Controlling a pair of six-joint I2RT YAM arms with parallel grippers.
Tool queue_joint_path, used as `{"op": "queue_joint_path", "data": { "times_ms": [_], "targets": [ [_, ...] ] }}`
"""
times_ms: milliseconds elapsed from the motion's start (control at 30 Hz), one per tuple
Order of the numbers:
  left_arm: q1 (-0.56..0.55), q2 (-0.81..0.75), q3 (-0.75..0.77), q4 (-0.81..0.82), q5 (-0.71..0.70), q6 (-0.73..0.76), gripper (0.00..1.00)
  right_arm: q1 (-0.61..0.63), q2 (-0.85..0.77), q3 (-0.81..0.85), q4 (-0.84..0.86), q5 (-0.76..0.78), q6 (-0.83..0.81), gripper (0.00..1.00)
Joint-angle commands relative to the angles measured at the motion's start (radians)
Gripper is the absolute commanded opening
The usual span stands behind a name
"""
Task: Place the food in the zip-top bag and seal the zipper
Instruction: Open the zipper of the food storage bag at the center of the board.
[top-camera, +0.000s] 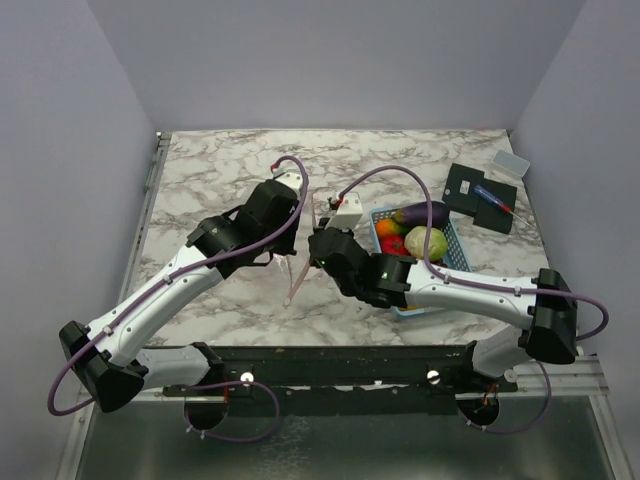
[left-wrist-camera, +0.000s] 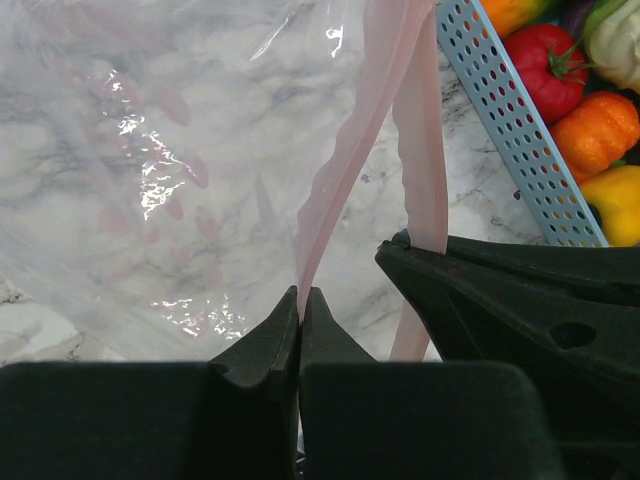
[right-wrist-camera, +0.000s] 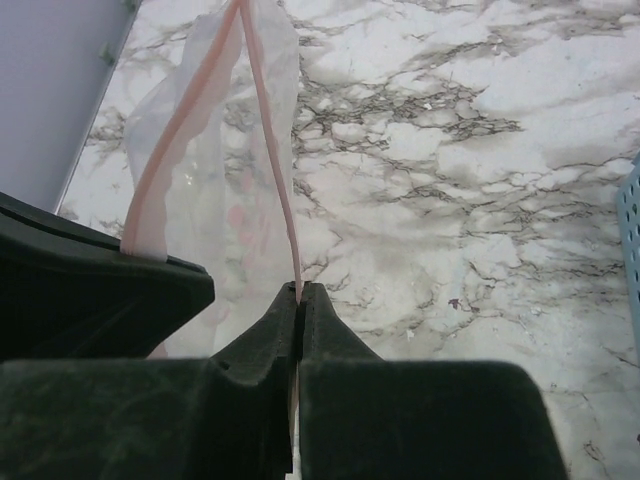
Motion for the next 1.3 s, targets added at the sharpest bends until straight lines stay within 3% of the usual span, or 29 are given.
{"op": "queue_joint_path", "data": {
  "times_ms": [0,100,367,667,867,1033,1267],
  "targets": [
    [-0.003,-0.027,0.022,-0.040,-0.014,-0.003,0.00,-0.004,0.014,0.035,0.040,0.027,-0.016,0.01],
    [-0.003,-0.028,0.025,-0.052,-0.029,-0.003,0.01,-0.004,0.016,0.044,0.028,0.065,-0.015,0.01],
    [-0.004,-0.021,0.037,-0.083,-0.077,-0.010,0.26,-0.003,0.020,0.059,0.019,0.102,0.003,0.01],
    [-0.004,-0.019,0.037,-0.082,-0.088,-0.035,0.28,-0.003,0.034,0.079,-0.008,0.139,0.035,0.01],
    [-0.004,-0.025,0.024,-0.077,-0.083,-0.045,0.26,-0.003,0.044,0.093,-0.035,0.152,0.056,0.01],
    [-0.004,-0.017,0.030,-0.063,-0.088,-0.048,0.07,-0.003,0.039,0.087,-0.032,0.129,0.060,0.01],
    [-0.007,0.001,0.052,-0.047,-0.090,-0.037,0.00,-0.003,0.031,0.066,-0.024,0.077,0.064,0.00]
  ]
}}
